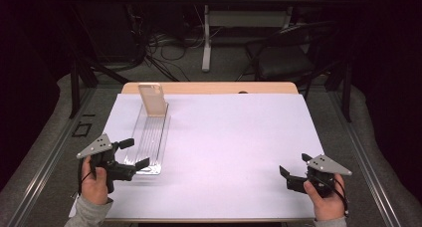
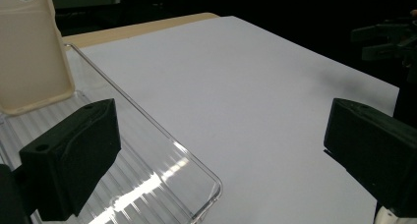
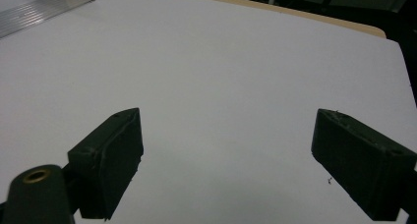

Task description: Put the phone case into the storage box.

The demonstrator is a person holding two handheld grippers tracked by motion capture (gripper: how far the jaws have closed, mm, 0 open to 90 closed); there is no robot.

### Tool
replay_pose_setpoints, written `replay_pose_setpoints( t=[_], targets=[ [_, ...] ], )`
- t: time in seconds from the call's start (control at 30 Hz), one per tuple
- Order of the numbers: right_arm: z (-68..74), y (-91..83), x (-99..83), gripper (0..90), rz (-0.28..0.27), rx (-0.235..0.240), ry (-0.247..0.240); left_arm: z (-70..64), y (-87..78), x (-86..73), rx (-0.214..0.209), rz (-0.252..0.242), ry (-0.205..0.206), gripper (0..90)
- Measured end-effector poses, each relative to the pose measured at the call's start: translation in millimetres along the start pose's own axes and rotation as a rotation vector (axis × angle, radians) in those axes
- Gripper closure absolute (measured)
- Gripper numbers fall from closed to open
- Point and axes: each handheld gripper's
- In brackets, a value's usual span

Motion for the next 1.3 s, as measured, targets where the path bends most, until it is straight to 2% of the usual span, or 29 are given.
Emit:
replay_pose_setpoints(
  t=[0.13,0.37,0.53,0.6,0.63,0.7,1.03,1.3],
  targets=[
    [0.2,1.4,-3.8,11.8,-0.006,0.003,0.009,1.2,0.2,-8.9,-0.017,-0.019,-0.01,1.2],
    [1.9,4.5,-7.9,11.8,-0.024,0.008,0.006,1.3,1.0,-21.0,-0.009,-0.028,-0.018,1.2],
    [3.9,6.2,-12.2,11.8,-0.027,0.014,0.006,4.1,2.4,-27.7,0.013,-0.025,-0.028,1.2],
    [5.4,7.0,-13.4,11.9,-0.038,0.018,0.003,5.2,1.9,-30.6,0.03,-0.031,-0.025,1.4],
    [6.3,7.1,-13.9,12.1,-0.039,0.021,-0.001,6.0,1.2,-31.8,0.026,-0.04,-0.029,1.4],
    [8.3,7.7,-14.9,13.0,-0.042,0.024,-0.011,7.6,0.2,-33.3,0.015,-0.055,-0.034,1.4],
    [16.3,17.5,-21.7,13.3,-0.043,0.054,-0.035,8.2,1.3,-37.1,0.035,-0.048,-0.017,1.4],
    [18.3,22.1,-24.7,13.3,-0.03,0.072,-0.024,8.6,3.1,-38.9,0.04,-0.048,-0.016,1.4]
  ],
)
Point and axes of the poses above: each handheld gripper's, and its own axes: y roughly forward along the jaws, x roughly out of its top, z roughly to its left, and after that the axes turned 2 degrees about y, right-handed
